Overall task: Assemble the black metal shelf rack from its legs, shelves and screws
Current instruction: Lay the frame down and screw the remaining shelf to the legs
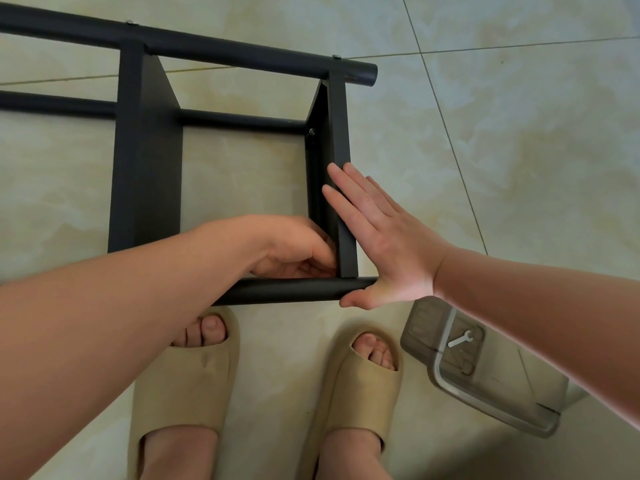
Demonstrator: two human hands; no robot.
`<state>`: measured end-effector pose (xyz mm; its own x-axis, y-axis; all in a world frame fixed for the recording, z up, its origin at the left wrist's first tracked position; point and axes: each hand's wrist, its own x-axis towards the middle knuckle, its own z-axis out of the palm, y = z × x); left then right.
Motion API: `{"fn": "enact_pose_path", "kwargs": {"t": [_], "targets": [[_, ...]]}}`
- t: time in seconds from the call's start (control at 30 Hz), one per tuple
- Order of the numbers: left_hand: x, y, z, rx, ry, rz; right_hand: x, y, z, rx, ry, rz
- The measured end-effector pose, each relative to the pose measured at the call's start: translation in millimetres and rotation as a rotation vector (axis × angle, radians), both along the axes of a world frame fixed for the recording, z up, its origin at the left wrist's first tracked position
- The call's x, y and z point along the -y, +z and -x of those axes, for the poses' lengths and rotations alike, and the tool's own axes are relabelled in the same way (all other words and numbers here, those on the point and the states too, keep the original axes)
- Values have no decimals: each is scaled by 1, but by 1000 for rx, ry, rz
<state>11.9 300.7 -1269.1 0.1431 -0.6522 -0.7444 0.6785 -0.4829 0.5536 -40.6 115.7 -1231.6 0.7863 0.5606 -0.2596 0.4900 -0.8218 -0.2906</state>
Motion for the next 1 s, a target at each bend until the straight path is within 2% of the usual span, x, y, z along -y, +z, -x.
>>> {"fn": "enact_pose_path", "kwargs": {"t": [0.13,0.43,0.57,0.83,1.0], "targets": [[1,3,-2,25,-1,4,-1,1,-1,-5,2,2],[-4,-4,3,-44,32,64,0,0,-1,4,5,10],[-4,-3,1,-12,14,35,-1,-1,0,7,3,1],[-4,-1,4,64,17,97,0,-1,0,-1,1,6],[-7,-2,3,18,32,142,-1,0,-1,-5,2,4]]}}
